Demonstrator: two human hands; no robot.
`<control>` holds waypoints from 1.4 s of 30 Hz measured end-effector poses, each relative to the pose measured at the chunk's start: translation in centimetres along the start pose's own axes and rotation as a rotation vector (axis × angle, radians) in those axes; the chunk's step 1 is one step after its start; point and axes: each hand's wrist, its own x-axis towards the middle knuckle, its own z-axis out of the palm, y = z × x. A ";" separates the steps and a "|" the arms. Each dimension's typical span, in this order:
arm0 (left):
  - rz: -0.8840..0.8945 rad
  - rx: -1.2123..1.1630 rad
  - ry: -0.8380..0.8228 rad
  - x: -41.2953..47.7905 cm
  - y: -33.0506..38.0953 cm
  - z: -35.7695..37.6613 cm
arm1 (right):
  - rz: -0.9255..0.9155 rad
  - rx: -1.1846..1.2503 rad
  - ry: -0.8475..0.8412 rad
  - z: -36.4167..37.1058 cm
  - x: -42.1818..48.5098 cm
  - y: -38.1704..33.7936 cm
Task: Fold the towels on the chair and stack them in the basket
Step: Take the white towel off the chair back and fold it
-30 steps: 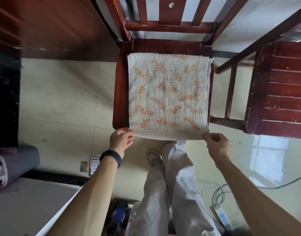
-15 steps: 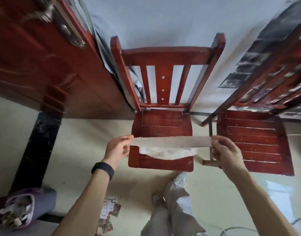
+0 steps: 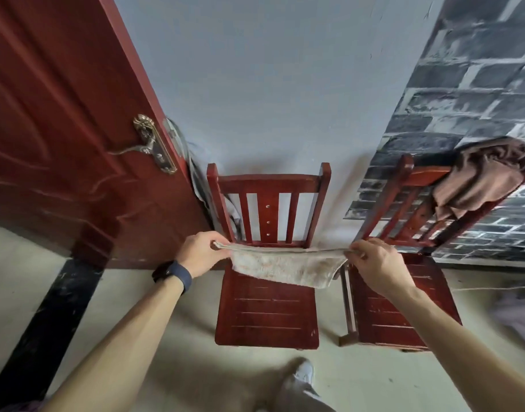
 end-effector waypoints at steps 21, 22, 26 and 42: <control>0.329 0.801 0.101 6.8 -2.3 5.0 | -0.162 -0.487 -0.291 2.8 7.7 1.9; 0.293 0.799 0.099 7.6 -2.2 5.4 | -0.153 -0.495 -0.301 3.3 8.4 2.1; 0.233 0.788 0.114 10.0 -2.8 6.8 | -0.111 -0.486 -0.322 5.5 10.3 3.3; 0.152 0.809 -0.085 6.1 -12.4 19.4 | -0.096 -0.427 -0.503 21.0 3.2 10.1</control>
